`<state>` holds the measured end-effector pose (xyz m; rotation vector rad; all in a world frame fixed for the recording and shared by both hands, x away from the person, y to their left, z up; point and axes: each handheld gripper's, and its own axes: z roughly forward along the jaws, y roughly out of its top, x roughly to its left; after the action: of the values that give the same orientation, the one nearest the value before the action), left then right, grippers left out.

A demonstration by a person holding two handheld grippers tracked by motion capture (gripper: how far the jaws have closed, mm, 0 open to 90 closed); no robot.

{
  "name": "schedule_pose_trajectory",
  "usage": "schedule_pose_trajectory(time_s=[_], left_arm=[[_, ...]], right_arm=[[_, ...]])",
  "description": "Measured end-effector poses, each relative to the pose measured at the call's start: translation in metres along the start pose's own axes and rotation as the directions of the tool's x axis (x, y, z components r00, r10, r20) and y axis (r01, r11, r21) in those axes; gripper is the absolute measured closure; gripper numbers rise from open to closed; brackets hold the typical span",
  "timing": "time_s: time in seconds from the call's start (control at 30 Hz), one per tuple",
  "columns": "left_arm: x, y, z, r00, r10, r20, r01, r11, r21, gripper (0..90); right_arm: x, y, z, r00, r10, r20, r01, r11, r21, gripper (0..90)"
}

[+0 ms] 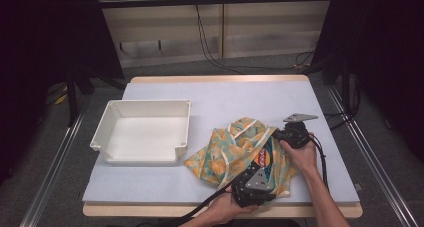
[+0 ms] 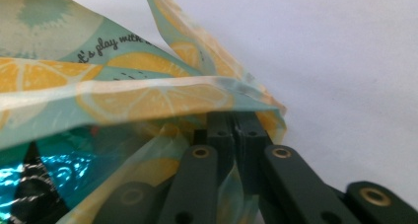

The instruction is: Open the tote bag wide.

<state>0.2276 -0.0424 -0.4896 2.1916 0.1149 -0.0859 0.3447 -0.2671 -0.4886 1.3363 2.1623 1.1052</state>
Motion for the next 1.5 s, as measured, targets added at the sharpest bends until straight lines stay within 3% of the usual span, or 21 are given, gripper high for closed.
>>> schedule_pose_trajectory(time_s=[0.17, 0.2, 0.23, 0.27, 0.3, 0.43, 0.5, 0.67, 0.77, 0.9, 1.0, 1.03, 1.1, 1.2, 1.33, 1.4, 1.5], left_arm=[[-0.001, 0.001, -0.008, 0.9998, 0.015, -0.012, -0.015, 0.9995, -0.030, 77.0], [-0.001, 0.001, -0.009, 1.0000, -0.003, -0.003, 0.002, 0.9980, -0.063, 75.4], [-0.001, 0.002, -0.011, 1.0000, -0.001, -0.005, 0.001, 0.9984, -0.056, 74.4], [-0.002, 0.003, -0.013, 0.9999, 0.005, -0.012, -0.006, 0.9982, -0.060, 72.5], [-0.002, 0.004, -0.015, 0.9999, -0.015, -0.007, 0.015, 0.9968, -0.078, 70.8], [-0.001, 0.007, -0.022, 0.9997, -0.016, -0.017, 0.014, 0.9966, -0.081, 65.0], [-0.002, 0.010, -0.026, 0.9994, -0.035, -0.008, 0.034, 0.9942, -0.102, 60.5], [-0.002, 0.018, -0.039, 0.9994, -0.027, -0.019, 0.025, 0.9939, -0.108, 52.4], [-0.004, 0.022, -0.050, 0.9994, -0.025, -0.024, 0.022, 0.9914, -0.129, 44.4], [0.000, 0.028, -0.070, 0.9994, -0.027, -0.021, 0.023, 0.9839, -0.177, 45.5], [0.012, 0.034, -0.090, 0.9978, -0.035, -0.055, 0.022, 0.9742, -0.224, 55.2], [0.017, 0.036, -0.093, 0.9975, -0.036, -0.061, 0.021, 0.9742, -0.225, 59.9], [0.025, 0.040, -0.096, 0.9956, -0.054, -0.076, 0.038, 0.9808, -0.191, 68.4], [0.036, 0.046, -0.087, 0.9956, -0.034, -0.088, 0.019, 0.9873, -0.158, 74.6], [0.040, 0.047, -0.063, 0.9960, -0.005, -0.090, -0.001, 0.9979, -0.065, 74.5], [0.040, 0.042, -0.053, 0.9955, -0.014, -0.093, 0.009, 0.9989, -0.046, 72.6], [0.039, 0.035, -0.047, 0.9941, 0.015, -0.108, -0.016, 0.9998, -0.010, 70.5]], right_arm=[[-0.001, 0.002, -0.015, 0.9996, 0.022, -0.020, -0.023, 0.9981, -0.057, 73.0], [-0.001, 0.003, -0.020, 0.9998, 0.014, -0.016, -0.015, 0.9979, -0.063, 71.3], [0.000, 0.004, -0.024, 0.9998, 0.013, -0.013, -0.014, 0.9977, -0.067, 68.8], [0.000, 0.004, -0.029, 0.9995, 0.020, -0.026, -0.022, 0.9974, -0.069, 60.9], [-0.001, 0.004, -0.034, 0.9980, 0.033, -0.053, -0.038, 0.9962, -0.079, 56.5], [0.006, 0.006, -0.053, 0.9976, 0.020, -0.066, -0.027, 0.9941, -0.105, 54.3], [0.011, 0.007, -0.060, 0.9971, 0.005, -0.075, -0.014, 0.9931, -0.116, 54.1], [0.030, 0.007, -0.080, 0.9926, -0.027, -0.119, 0.010, 0.9903, -0.139, 49.7], [0.043, 0.004, -0.086, 0.9915, -0.058, -0.116, 0.043, 0.9907, -0.129, 46.7], [0.052, -0.005, -0.096, 0.9919, -0.064, -0.110, 0.050, 0.9906, -0.128, 43.6], [0.055, -0.016, -0.105, 0.9927, -0.056, -0.107, 0.043, 0.9911, -0.126, 41.9], [0.058, -0.022, -0.107, 0.9933, -0.051, -0.104, 0.038, 0.9923, -0.117, 41.3], [0.063, -0.030, -0.110, 0.9908, -0.059, -0.121, 0.048, 0.9942, -0.096, 40.6], [0.073, -0.037, -0.114, 0.9897, -0.065, -0.128, 0.054, 0.9948, -0.086, 38.6], [0.086, -0.044, -0.115, 0.9860, -0.064, -0.154, 0.053, 0.9957, -0.076, 34.7], [0.092, -0.047, -0.111, 0.9855, -0.066, -0.157, 0.058, 0.9970, -0.052, 32.6], [0.095, -0.054, -0.102, 0.9854, -0.070, -0.155, 0.068, 0.9975, -0.020, 32.9]])
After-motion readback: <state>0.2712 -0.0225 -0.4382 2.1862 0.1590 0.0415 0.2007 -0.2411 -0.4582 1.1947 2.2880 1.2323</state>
